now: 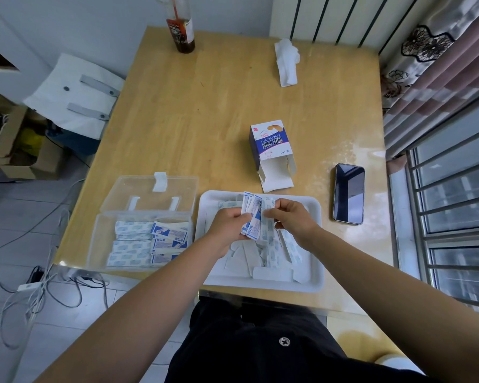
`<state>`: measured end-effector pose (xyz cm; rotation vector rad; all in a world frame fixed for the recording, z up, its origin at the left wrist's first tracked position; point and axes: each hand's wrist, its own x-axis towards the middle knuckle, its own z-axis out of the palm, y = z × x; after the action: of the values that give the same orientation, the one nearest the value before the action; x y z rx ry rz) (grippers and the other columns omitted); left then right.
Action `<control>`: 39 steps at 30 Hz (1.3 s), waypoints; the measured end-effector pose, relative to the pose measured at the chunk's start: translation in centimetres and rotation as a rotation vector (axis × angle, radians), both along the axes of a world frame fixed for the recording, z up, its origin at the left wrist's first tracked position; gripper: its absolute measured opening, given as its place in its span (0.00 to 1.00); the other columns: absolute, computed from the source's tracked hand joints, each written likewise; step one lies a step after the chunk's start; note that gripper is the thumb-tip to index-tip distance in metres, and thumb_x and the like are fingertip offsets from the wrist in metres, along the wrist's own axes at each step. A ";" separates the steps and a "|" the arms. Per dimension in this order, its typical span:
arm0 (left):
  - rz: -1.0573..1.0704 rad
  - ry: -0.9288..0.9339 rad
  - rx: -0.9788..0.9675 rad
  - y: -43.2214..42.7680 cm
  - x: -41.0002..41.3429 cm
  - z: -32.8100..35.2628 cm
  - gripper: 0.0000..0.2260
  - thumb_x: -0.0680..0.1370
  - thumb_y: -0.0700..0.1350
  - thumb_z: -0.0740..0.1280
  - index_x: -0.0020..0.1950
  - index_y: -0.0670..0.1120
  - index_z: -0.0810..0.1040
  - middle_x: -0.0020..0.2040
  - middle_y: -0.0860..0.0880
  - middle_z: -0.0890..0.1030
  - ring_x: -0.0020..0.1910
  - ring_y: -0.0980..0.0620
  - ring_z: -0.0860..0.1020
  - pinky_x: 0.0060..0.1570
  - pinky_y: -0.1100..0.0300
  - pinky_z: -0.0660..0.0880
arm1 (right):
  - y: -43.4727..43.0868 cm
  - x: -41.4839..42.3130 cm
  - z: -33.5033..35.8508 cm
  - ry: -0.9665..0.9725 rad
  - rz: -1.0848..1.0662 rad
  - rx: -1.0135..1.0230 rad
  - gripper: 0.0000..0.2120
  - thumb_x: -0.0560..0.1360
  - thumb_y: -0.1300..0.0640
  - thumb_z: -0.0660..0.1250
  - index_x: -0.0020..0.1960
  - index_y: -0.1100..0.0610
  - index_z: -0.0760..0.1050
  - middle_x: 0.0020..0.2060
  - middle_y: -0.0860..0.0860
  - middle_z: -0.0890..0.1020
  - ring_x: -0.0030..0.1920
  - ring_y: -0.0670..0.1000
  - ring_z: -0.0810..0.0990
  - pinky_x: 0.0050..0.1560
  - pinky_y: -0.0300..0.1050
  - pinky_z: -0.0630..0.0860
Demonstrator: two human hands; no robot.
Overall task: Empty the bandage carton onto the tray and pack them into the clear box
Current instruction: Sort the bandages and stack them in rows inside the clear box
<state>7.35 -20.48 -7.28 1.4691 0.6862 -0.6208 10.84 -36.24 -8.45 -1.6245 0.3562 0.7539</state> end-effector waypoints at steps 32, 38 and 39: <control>-0.279 0.143 0.446 2.1 -2.3 -2.7 0.13 0.78 0.37 0.61 0.62 0.38 0.72 0.59 0.40 0.76 0.54 0.38 0.77 0.51 0.46 0.80 | 0.7 -3.3 0.5 0.078 0.096 -0.091 0.08 0.76 0.69 0.57 0.54 0.62 0.68 0.32 0.57 0.79 0.31 0.53 0.76 0.34 0.46 0.69; -0.495 0.075 0.697 2.0 -2.3 -3.1 0.14 0.80 0.43 0.59 0.63 0.39 0.66 0.57 0.40 0.77 0.53 0.41 0.77 0.41 0.55 0.69 | 0.3 -3.5 0.2 0.081 0.130 -0.156 0.10 0.76 0.67 0.57 0.56 0.61 0.67 0.33 0.55 0.79 0.33 0.54 0.75 0.33 0.44 0.68; -0.490 0.067 0.721 1.8 -2.2 -2.9 0.13 0.80 0.44 0.59 0.62 0.38 0.67 0.56 0.40 0.77 0.53 0.41 0.77 0.41 0.56 0.68 | 0.3 -3.5 0.3 0.082 0.142 -0.165 0.09 0.76 0.67 0.57 0.56 0.61 0.67 0.34 0.56 0.78 0.33 0.54 0.74 0.33 0.44 0.68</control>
<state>5.16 -18.64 -10.16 2.3345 0.6320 -0.8456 7.34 -35.98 -8.18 -1.7919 0.3723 0.9209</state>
